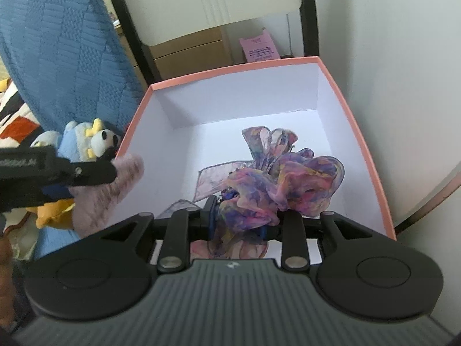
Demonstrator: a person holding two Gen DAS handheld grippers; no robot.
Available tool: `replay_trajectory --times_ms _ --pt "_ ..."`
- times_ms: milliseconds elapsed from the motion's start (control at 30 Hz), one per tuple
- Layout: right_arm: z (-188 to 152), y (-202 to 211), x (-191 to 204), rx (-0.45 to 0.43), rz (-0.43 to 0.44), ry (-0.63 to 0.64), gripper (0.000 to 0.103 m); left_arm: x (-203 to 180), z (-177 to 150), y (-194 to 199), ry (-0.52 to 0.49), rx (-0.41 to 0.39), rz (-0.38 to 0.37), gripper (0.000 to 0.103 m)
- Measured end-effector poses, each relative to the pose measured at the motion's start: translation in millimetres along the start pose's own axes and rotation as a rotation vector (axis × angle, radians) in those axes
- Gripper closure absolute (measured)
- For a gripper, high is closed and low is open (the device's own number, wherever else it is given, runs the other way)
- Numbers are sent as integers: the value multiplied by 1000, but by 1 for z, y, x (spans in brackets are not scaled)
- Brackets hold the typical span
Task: Organize objects
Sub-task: 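Lower both held items into pink box and open both tools, then withdraw both open tools from the pink box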
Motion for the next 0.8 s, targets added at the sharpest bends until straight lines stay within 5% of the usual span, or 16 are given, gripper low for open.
replay_trajectory --times_ms 133,800 --pt "4 8 0 -10 -16 -18 29 -5 1 19 -18 -35 4 24" --pt "-14 140 76 -163 -7 45 28 12 -32 187 -104 -241 -18 24"
Point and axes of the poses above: each gripper's, at about its wrist camera, not at the fingertips, and y roughly against the way its jaws point, x to its left, z to its top, the point moved 3 cm from there along -y, roughly the way its jaws point, and after that the axes turned 4 degrees about x, right-handed, at the moved point
